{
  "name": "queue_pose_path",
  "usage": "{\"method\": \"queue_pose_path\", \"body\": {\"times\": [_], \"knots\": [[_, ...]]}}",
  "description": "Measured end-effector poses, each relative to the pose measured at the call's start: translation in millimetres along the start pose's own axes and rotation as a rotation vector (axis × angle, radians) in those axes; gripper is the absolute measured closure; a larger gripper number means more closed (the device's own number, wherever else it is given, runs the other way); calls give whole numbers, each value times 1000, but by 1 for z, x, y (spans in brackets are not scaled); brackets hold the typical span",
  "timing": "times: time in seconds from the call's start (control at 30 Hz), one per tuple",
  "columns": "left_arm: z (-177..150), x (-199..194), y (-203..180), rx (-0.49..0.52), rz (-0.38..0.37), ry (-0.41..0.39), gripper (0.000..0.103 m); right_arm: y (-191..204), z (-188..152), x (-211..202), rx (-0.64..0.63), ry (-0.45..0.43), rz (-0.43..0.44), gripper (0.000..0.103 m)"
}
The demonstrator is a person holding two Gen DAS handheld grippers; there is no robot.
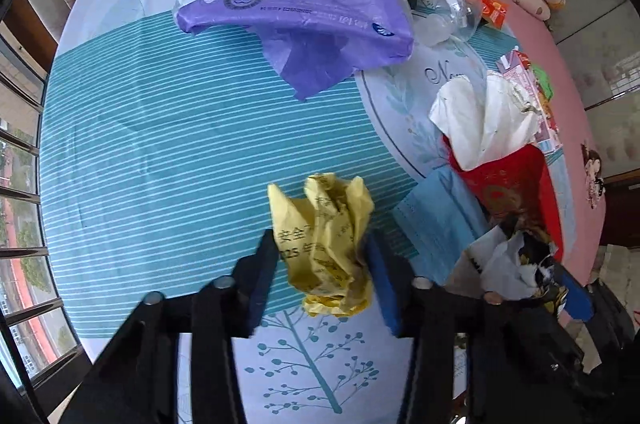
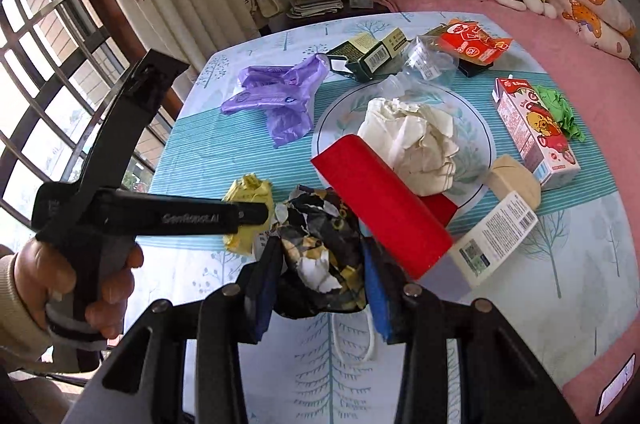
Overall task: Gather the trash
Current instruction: 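Grasp the yellow crumpled paper with the left gripper while the right grasps the black-gold wrapper, then carry both held wrappers down over the yellow-rimmed bin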
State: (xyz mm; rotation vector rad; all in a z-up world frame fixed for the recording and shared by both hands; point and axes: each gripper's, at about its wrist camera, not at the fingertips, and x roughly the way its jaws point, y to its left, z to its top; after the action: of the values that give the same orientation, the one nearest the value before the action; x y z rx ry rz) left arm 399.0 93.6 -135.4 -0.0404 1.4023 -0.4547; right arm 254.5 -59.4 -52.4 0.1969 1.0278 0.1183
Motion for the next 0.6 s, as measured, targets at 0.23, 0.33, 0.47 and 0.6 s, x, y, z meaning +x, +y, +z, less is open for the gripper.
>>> {"method": "queue_pose_path", "body": {"times": [0.23, 0.33, 0.47, 0.6], "knots": [[-22, -29, -29, 80, 120, -87, 79, 9, -13, -22, -70, 4, 70, 64], [-39, -52, -36, 79, 134, -128, 79, 12, -18, -38, -114, -8, 100, 64], [-67, -79, -55, 71, 160, -175, 79, 8, -26, -64, -176, -47, 147, 64], [-109, -112, -82, 45, 192, -242, 79, -3, -41, -95, -266, -84, 192, 64]]}}
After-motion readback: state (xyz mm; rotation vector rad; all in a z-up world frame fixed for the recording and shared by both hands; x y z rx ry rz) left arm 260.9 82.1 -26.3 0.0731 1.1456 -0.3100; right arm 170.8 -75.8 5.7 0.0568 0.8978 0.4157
